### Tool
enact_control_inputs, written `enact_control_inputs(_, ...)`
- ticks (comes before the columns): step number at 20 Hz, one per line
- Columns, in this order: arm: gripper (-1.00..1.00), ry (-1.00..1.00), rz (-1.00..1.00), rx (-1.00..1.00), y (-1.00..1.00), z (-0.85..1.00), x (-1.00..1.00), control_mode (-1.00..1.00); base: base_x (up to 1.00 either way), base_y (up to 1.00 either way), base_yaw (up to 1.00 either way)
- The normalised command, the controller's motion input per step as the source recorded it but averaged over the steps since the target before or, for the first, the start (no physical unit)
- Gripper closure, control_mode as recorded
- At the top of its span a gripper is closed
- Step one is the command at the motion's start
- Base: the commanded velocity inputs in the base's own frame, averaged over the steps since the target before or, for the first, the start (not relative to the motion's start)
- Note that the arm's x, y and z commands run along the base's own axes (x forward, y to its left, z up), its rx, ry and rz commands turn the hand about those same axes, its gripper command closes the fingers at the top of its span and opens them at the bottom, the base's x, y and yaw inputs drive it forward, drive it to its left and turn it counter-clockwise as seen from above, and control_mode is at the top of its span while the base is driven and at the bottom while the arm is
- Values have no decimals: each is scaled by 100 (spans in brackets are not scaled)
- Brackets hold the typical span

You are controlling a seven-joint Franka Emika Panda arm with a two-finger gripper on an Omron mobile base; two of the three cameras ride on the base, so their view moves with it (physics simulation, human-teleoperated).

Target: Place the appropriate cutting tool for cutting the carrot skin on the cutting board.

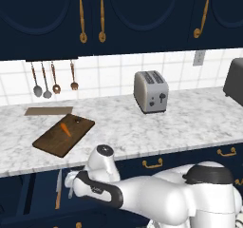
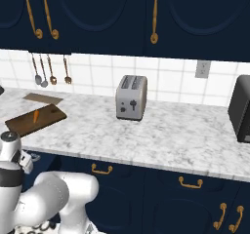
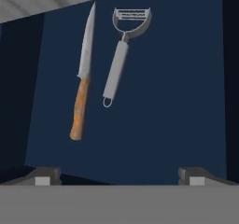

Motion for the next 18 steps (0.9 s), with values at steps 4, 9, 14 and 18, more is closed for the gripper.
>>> enact_control_inputs(4,-100,3,0,0,0,-31,11,-100,0,0,0)
enact_control_inputs(9,-100,0,0,0,5,-11,7,-100,0,0,0)
enact_control_inputs(14,-100,3,-6,-6,49,0,48,-100,0,0,0)
enact_control_inputs(18,-100,1,-4,-7,35,4,26,-100,0,0,0)
